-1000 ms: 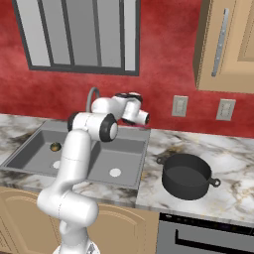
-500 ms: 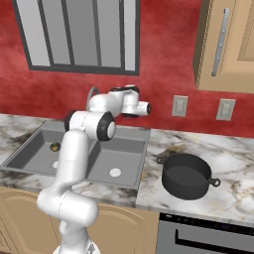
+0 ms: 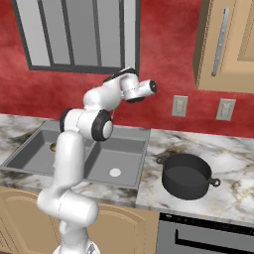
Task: Dump the squash from the pot into the sink. Then turn on the water and wash the squash. Then turn off the water and put the squash back in the pot.
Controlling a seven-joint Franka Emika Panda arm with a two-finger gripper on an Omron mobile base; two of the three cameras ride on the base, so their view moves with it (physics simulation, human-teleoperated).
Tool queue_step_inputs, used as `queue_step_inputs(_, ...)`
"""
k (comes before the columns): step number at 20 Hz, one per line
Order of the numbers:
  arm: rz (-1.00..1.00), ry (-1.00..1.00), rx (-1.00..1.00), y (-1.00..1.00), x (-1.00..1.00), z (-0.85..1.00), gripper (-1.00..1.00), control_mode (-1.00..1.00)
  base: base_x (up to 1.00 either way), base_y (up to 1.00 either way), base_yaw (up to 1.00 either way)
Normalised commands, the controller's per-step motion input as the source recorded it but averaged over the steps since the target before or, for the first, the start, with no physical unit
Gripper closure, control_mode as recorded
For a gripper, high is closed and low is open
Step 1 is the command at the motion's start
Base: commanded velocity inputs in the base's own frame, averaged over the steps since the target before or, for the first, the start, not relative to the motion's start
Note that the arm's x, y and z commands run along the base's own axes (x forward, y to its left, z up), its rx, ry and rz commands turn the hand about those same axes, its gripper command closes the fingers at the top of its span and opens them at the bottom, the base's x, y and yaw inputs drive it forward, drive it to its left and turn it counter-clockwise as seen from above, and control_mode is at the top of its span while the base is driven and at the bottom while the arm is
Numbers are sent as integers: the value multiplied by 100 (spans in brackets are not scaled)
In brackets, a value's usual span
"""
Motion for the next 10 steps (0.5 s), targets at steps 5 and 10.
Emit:
queue_step_inputs(5, -3, -9, -21, -17, -68, 62, -100, -100, 0, 0, 0)
queue_step_inputs(10, -4, -13, -17, 0, -100, 60, -100, -100, 0, 0, 0)
